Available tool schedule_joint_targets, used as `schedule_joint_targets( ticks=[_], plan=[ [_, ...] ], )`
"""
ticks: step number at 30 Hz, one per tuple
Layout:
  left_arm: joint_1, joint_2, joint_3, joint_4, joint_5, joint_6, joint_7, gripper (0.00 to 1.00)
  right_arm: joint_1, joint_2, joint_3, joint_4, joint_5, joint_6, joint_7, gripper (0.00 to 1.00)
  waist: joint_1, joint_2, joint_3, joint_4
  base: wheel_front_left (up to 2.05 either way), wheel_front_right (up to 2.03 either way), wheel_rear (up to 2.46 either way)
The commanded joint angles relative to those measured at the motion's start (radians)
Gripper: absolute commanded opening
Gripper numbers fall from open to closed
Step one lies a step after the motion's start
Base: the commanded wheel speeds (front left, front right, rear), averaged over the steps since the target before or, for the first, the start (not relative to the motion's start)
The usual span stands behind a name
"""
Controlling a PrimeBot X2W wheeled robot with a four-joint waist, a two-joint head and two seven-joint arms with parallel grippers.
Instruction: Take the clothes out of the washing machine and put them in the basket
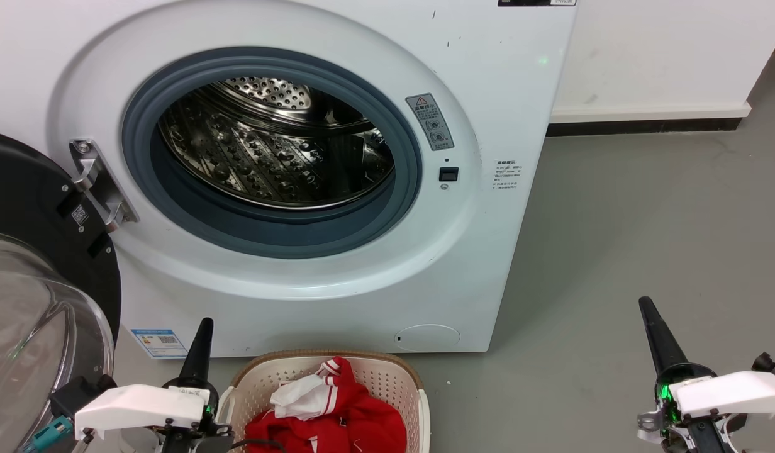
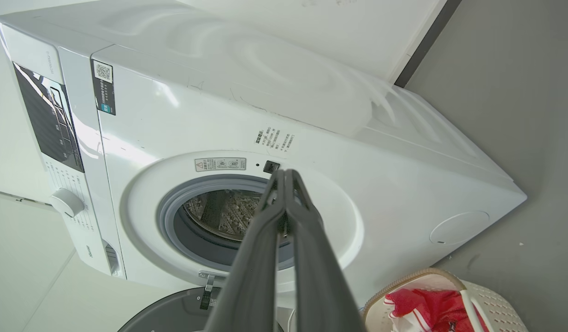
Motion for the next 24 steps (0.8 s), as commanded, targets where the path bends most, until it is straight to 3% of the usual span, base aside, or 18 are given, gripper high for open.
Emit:
schedule_joint_targets(
  ticks=[1,24],
  plan=[
    [-0.024,-0.004,0.006,-0.001,-0.022,-0.011,0.005,0.0,-0.025,-0.004,-0.004,0.001,0.026,0.0,0.002,0.0,0.0,-0.0001,0.0,0.0,0.0,0.0,0.0],
    [-0.046,-0.02,0.029,0.028,-0.213,-0.041,0.039,0.0,-0.052,0.001,-0.026,0.042,0.222,0.0,0.028,0.0,-0.0001,-0.0001,0.006,0.006,0.0,0.0,0.0]
  ],
)
